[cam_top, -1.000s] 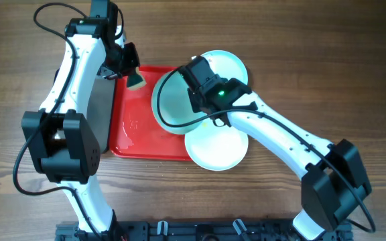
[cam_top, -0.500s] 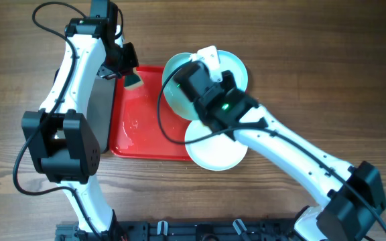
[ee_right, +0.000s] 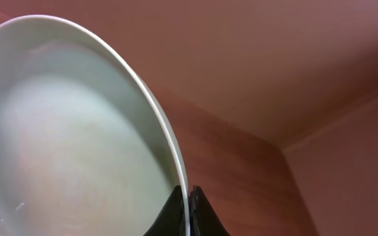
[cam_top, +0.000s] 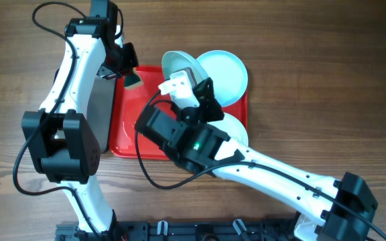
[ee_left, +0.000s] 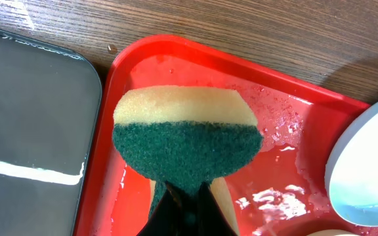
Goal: Clean dirty plates on tray and stack at the side
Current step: 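Lift the cleaned plate with the right gripper and carry it right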
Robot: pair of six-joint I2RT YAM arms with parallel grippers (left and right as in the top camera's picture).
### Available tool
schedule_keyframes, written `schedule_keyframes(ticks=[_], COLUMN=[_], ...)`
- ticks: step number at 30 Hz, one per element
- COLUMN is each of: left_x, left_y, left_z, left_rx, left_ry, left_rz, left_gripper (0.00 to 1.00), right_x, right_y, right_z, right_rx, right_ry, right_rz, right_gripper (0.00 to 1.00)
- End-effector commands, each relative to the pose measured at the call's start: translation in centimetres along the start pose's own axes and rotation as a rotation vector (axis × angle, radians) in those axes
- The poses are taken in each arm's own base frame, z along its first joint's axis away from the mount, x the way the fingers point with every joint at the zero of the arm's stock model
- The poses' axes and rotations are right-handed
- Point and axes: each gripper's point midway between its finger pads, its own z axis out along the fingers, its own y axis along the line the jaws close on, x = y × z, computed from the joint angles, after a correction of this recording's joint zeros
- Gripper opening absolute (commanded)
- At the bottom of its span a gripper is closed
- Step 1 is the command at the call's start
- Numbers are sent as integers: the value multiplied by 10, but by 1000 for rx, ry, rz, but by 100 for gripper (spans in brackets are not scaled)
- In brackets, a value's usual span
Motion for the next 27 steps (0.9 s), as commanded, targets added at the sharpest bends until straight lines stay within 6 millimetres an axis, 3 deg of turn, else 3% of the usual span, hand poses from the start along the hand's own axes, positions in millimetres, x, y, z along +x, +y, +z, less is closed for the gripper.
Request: schedule_keyframes(ticks=[1, 9, 15, 19, 23, 27], left_x=[-6, -6, -6, -6, -6, -4], left_y=[3, 3, 3, 3, 3, 4], left_z=[-6, -6, -6, -6, -6, -6], left_rx=[-7, -7, -7, -7, -7, -10], left_ry=[-25, -25, -25, -25, -25, -18], left_rz=[-15, -15, -15, -15, -15, -15], left_gripper=[4, 4, 4, 4, 4, 4], right_x=[-8, -9, -2, -4, 7, 7], right_y=[-18, -17, 1, -2, 28, 21], right_z=[-5, -5, -4, -4, -7, -6], right_rx=[72, 71, -37, -19, -198, -162], right_ry=[-33, -34, 0, -7, 48, 43], right_rz=[24, 31, 14, 21, 4, 2], right_gripper=[4, 4, 4, 5, 4, 4])
